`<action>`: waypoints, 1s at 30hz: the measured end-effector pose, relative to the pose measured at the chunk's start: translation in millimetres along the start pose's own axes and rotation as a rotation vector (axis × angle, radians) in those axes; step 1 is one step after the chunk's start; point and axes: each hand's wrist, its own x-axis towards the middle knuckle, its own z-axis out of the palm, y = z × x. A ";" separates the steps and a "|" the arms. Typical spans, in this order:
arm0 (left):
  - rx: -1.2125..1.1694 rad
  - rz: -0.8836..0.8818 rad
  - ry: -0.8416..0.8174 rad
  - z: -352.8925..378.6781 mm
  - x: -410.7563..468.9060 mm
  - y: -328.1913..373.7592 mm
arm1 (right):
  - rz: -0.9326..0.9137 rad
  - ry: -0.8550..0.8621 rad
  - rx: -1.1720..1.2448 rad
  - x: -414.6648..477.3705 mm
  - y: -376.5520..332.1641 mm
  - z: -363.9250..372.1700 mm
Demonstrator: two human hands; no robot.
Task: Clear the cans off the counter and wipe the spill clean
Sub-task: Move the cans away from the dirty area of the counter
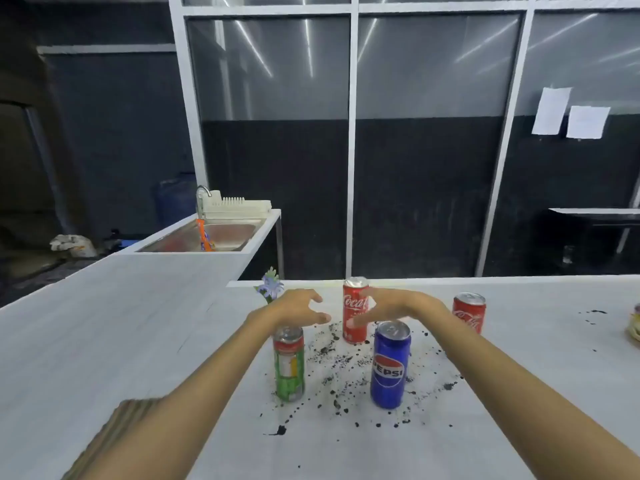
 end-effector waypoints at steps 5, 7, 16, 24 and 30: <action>0.136 -0.060 0.023 34.9 -7.8 -22.3 | 0.060 -0.073 -0.126 -5.9 6.3 26.9; 0.136 -0.047 0.098 48.3 -12.1 -24.7 | 0.060 -0.039 -0.156 -5.5 9.3 33.3; -0.552 -0.178 0.413 74.3 -31.9 -38.5 | 0.156 0.034 0.115 -19.0 29.6 33.9; -0.750 -0.182 0.545 88.0 -37.7 -31.1 | 0.125 0.235 0.289 -19.5 36.9 45.4; -0.878 -0.249 0.680 64.8 -43.4 -18.3 | 0.007 0.355 0.354 -24.0 16.7 30.9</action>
